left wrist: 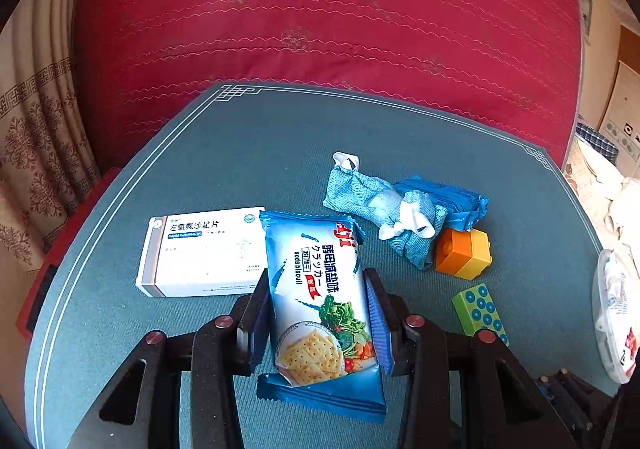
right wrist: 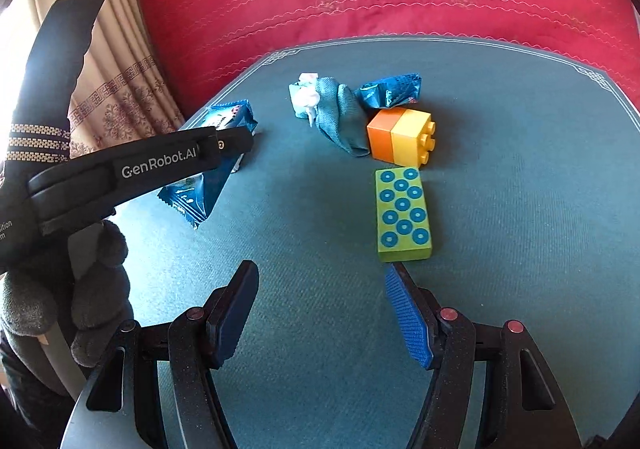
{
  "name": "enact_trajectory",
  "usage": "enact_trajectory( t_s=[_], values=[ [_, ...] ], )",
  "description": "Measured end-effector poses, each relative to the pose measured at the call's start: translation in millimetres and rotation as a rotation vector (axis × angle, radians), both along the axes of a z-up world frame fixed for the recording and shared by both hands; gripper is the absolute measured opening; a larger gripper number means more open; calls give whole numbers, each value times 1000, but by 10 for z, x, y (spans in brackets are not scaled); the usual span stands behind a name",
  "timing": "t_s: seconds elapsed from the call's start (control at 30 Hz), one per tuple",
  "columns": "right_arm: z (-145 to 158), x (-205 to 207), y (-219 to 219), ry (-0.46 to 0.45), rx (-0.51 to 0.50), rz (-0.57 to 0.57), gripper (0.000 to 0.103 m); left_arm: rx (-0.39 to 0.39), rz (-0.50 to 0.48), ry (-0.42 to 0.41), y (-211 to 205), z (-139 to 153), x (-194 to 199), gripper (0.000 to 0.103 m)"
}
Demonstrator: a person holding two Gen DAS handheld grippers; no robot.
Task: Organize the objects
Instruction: 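Lift the cracker packet with the left tool while the right tool grasps the green dotted block, then carry the green dotted block into the clear bowl and open the right tool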
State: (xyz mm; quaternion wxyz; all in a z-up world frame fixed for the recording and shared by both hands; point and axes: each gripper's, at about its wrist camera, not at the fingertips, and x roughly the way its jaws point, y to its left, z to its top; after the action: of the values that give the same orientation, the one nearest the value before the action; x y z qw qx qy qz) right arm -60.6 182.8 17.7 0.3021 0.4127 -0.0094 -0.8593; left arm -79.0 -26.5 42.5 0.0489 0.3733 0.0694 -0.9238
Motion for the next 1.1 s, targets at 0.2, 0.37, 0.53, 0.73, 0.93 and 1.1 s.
enact_trajectory(
  t_s=[0.2,0.37,0.53,0.73,0.93,1.1],
  values=[
    [-41,-112,-36,-18,-26,-4,67,5,5,-10,-30,-23,-16,45],
    [-29,-230,119,20,34,-137,67,8,3,-18,-22,-34,-4,45],
    [-15,-404,219,8,13,-212,67,12,1,-23,-6,-46,10,45],
    [3,-547,-4,74,127,-194,67,18,4,-33,-33,-73,-19,45],
    [-2,-590,-216,149,274,-158,41,19,-6,-43,-12,-100,-29,45],
    [-6,-548,-245,167,295,-138,30,20,-7,-46,-11,-104,-31,45]
  ],
)
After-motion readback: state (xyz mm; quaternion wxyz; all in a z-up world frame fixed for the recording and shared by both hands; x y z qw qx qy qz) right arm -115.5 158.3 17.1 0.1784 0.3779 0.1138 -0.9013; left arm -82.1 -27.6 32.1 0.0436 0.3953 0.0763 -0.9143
